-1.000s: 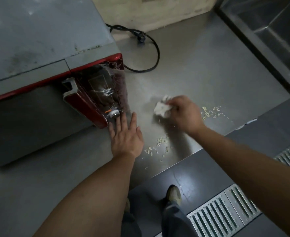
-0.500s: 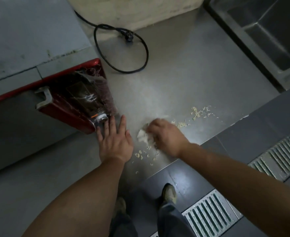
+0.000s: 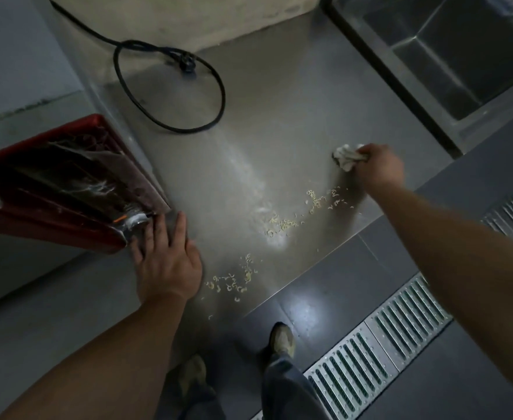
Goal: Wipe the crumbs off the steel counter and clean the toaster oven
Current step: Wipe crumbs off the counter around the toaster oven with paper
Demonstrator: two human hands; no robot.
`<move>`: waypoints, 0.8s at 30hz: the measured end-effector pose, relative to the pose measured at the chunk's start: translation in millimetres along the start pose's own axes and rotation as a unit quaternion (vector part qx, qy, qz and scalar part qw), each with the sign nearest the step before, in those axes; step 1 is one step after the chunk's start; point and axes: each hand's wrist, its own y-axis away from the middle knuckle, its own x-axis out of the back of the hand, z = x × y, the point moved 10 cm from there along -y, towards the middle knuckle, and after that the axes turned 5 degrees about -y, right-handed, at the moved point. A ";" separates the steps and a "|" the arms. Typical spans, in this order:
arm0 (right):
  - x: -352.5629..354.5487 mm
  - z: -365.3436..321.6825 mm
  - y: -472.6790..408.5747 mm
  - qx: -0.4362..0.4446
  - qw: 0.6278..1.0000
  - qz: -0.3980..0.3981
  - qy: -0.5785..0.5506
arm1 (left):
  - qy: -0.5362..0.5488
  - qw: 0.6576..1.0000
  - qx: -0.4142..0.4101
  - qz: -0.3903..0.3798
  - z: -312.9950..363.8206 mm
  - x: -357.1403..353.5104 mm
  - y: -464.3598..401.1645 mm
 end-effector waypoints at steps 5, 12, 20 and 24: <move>-38.6 -34.3 57.6 0.084 0.996 -0.027 -0.001 | 0.000 1.000 -0.004 0.000 0.8 0.8 -1.2; -83.1 -100.8 191.9 0.245 0.964 -0.089 -0.058 | -0.002 1.000 -0.001 -0.001 1.7 4.8 -0.4; -54.8 -105.6 159.5 0.255 0.957 -0.090 -0.104 | 0.004 1.000 -0.002 0.010 1.7 6.3 0.0; -1.8 -57.4 41.4 0.114 0.989 0.050 -0.078 | 0.000 1.000 -0.002 0.009 1.9 4.7 -0.6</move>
